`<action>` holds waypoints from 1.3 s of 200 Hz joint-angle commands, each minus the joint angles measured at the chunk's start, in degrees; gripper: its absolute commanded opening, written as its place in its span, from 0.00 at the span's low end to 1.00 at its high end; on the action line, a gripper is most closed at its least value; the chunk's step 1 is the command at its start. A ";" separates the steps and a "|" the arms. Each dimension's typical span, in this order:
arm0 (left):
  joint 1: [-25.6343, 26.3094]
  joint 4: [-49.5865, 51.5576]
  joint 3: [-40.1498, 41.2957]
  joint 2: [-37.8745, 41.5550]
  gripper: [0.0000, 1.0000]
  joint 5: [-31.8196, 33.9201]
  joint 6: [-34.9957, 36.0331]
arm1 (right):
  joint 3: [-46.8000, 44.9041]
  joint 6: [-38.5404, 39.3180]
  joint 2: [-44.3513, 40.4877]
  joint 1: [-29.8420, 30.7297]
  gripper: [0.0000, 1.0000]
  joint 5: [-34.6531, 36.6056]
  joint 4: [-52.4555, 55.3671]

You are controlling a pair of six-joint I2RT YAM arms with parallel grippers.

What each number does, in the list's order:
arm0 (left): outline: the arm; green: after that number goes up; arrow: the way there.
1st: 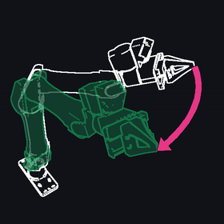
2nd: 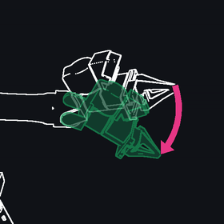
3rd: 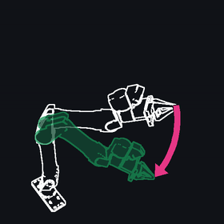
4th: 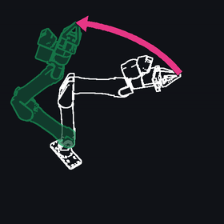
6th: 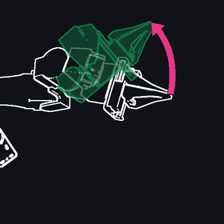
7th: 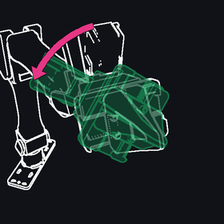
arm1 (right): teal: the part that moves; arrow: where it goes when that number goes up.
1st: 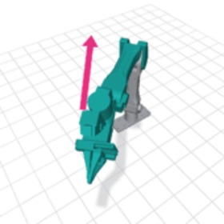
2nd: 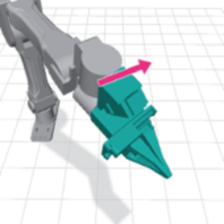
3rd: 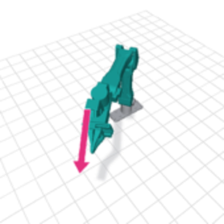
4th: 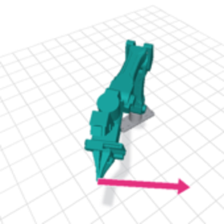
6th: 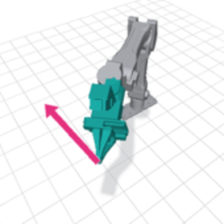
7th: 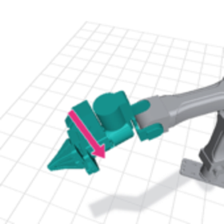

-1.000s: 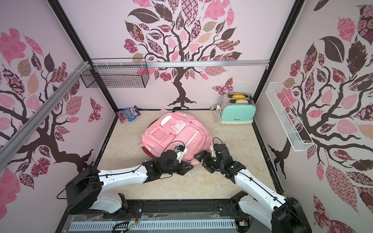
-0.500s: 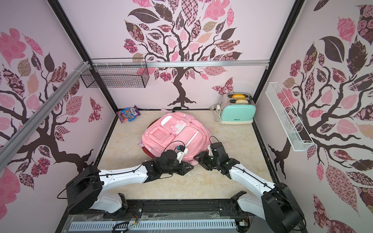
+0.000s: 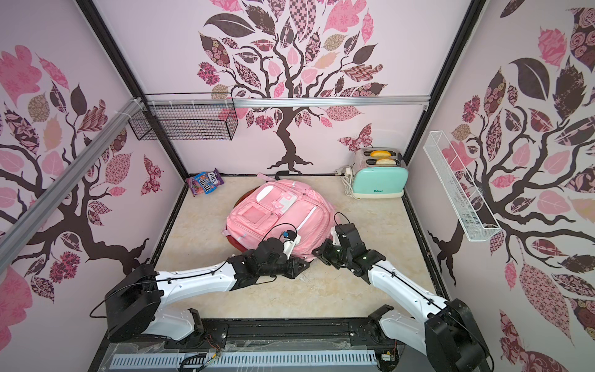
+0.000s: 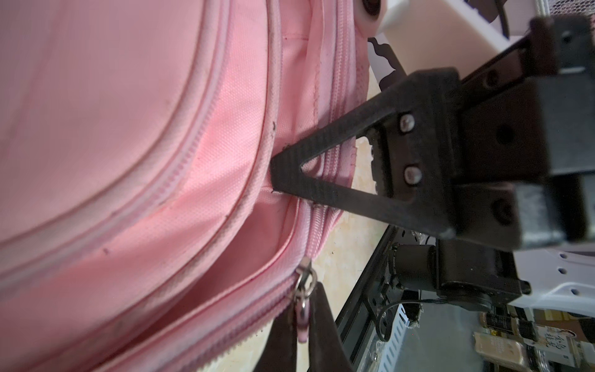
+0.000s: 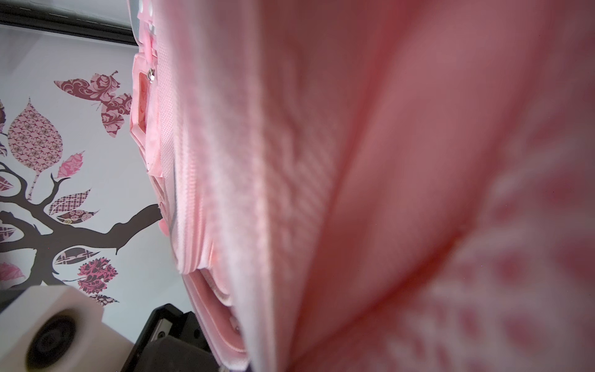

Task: Zip up the backpack
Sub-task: Zip the zipper on the backpack.

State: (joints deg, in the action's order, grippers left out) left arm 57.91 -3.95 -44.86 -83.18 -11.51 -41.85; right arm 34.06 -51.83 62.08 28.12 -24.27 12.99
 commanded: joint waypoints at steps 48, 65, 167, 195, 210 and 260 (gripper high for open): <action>-0.27 10.66 -2.56 0.50 0.00 8.56 0.73 | 4.70 5.82 -1.31 0.07 0.00 0.10 0.99; -0.69 10.64 -2.01 0.77 0.00 8.97 0.29 | 4.76 6.16 -0.79 0.06 0.00 -0.23 1.03; -2.52 14.89 -1.83 3.20 0.00 11.60 -1.14 | 4.51 7.11 0.00 0.07 0.00 -0.96 0.50; -2.56 15.37 -1.94 3.81 0.00 11.90 -1.13 | 4.26 7.10 0.34 0.01 0.00 -0.95 0.27; -2.55 15.61 -1.98 4.16 0.00 11.96 -1.09 | 4.11 7.10 0.40 0.03 0.00 -0.95 0.12; -2.54 15.22 -1.53 4.21 0.00 11.59 -1.31 | 3.79 6.79 0.46 0.09 0.00 -1.19 -0.52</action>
State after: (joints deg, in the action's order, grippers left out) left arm 56.23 9.63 -47.03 -79.83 -2.37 -42.70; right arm 35.33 -47.24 63.07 28.10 -23.90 15.00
